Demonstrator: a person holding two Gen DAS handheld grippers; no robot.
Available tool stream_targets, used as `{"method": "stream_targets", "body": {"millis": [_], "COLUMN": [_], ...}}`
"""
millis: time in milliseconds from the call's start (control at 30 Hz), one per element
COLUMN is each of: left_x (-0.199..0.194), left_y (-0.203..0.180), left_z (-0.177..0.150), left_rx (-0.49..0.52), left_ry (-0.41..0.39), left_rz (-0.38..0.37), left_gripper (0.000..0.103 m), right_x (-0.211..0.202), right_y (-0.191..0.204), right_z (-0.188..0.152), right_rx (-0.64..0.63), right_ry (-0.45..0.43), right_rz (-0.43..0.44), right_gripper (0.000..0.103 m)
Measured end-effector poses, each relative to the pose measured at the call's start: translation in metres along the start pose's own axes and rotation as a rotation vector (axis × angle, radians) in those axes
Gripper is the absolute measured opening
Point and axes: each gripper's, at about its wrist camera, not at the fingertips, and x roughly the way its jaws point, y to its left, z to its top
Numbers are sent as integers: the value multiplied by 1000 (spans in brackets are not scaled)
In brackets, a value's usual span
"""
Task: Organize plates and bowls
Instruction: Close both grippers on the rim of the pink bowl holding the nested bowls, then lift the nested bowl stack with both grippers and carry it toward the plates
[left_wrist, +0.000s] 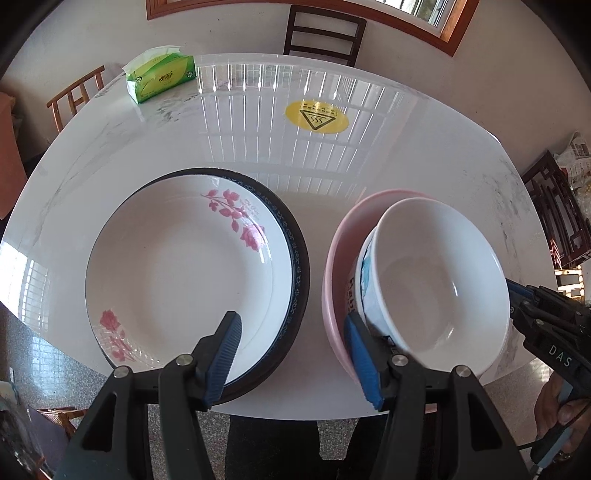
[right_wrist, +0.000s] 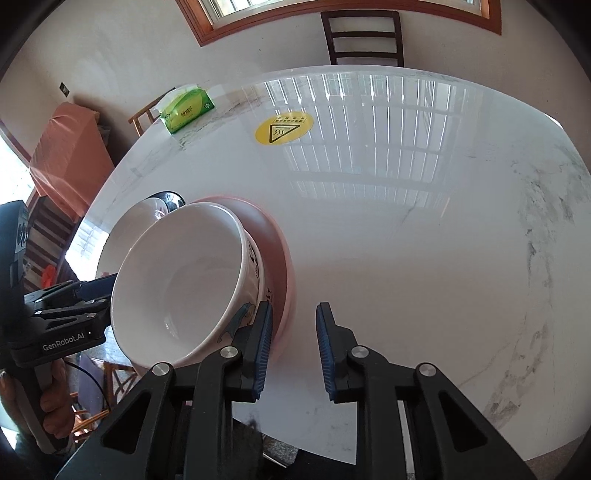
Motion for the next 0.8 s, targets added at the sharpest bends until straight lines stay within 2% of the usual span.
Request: {"method": "stream_targets", "body": {"millis": [167, 267, 433, 633, 733, 800], "left_x": [5, 9, 16, 20, 19, 18], "left_y": [-14, -20, -19, -12, -13, -17], "left_z": [-1, 1, 4, 7, 5, 5], "left_rx": [23, 20, -31, -100, -103, -100], "left_ry": [28, 45, 83, 121, 117, 116], "left_rz": [-44, -72, -105, -140, -140, -150], "left_gripper": [59, 59, 59, 56, 51, 42], "right_x": [-6, -10, -8, -1, -1, -1], "right_y": [-10, -22, -35, -36, -37, -38], "right_z": [-1, -4, 0, 3, 3, 3], "right_rx": [-1, 26, 75, 70, 61, 59], "right_ry": [16, 30, 60, 79, 86, 88], "right_rz": [-47, -36, 5, 1, 4, 6], "right_gripper": [20, 20, 22, 23, 23, 23]}}
